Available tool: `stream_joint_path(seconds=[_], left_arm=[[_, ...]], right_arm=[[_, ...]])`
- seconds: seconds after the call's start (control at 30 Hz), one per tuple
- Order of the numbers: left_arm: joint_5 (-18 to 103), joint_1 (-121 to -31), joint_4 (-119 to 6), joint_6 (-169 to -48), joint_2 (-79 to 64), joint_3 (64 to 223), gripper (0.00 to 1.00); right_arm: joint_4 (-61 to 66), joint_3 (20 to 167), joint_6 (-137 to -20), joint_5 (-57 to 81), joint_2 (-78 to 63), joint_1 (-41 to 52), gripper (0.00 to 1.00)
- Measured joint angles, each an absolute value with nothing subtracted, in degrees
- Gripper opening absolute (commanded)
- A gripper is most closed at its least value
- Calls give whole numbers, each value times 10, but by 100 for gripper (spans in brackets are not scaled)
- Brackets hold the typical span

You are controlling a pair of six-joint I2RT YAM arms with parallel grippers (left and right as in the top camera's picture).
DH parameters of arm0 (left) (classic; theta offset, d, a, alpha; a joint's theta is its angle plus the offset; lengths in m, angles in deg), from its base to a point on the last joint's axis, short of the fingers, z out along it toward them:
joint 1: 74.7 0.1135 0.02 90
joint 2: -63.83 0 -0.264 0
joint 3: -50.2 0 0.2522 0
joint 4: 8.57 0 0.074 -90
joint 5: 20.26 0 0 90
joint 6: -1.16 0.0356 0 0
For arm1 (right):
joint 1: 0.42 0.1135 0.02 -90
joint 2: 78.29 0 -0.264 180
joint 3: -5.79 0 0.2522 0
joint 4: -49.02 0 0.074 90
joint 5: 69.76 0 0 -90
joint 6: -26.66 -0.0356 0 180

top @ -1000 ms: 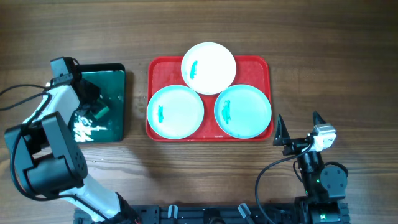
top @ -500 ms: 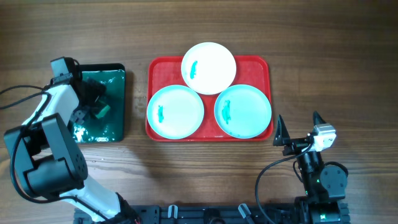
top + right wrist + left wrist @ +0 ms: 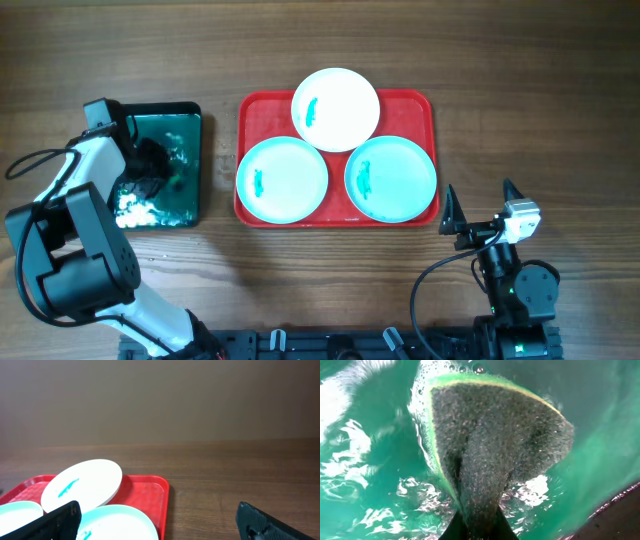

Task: Clean dirty plates on tray and stack at the side
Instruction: 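Scrub the sponge around in the soapy water with the left gripper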

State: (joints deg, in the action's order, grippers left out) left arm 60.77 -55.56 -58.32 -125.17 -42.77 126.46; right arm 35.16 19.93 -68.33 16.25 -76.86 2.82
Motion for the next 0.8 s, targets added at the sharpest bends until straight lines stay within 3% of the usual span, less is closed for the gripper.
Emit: stream_joint_path(seconds=[0.03, 0.07, 0.37, 0.4, 0.47, 0.5, 0.57, 0.6, 0.67, 0.7, 0.73, 0.77, 0.8], left_arm=[[607, -556, -581, -1250, -428, 1264, 82], [606, -556, -577, -1252, -428, 1264, 100], [676, -560, -537, -1254, -420, 1269, 100], [687, -560, -530, -1254, -421, 1268, 92], [703, -560, -519, -1254, -422, 1267, 59], [711, -560, -511, -1257, -424, 1266, 37], [719, -560, -503, -1254, -428, 1264, 9], [722, -559, -498, -1254, -430, 1263, 4], [724, -559, -497, -1254, -432, 1262, 4], [725, -559, -497, -1252, -432, 1261, 7], [725, -559, -497, -1252, -433, 1261, 27], [725, -559, -497, -1252, -433, 1261, 55], [725, -559, -498, -1249, -433, 1261, 97]], right_arm=[[352, 199, -683, 163, -769, 28, 100], [352, 199, -683, 163, -769, 28, 100], [352, 199, -683, 163, -769, 28, 100], [352, 199, -683, 163, -769, 28, 100], [352, 199, -683, 163, -769, 28, 100], [352, 199, -683, 163, -769, 28, 100], [352, 199, -683, 163, -769, 28, 100], [352, 199, -683, 163, -769, 28, 100], [352, 199, -683, 163, -769, 28, 100], [352, 199, -683, 163, -769, 28, 100], [352, 199, -683, 163, -769, 28, 100], [352, 199, -683, 163, -769, 28, 100], [352, 199, -683, 163, -769, 28, 100]])
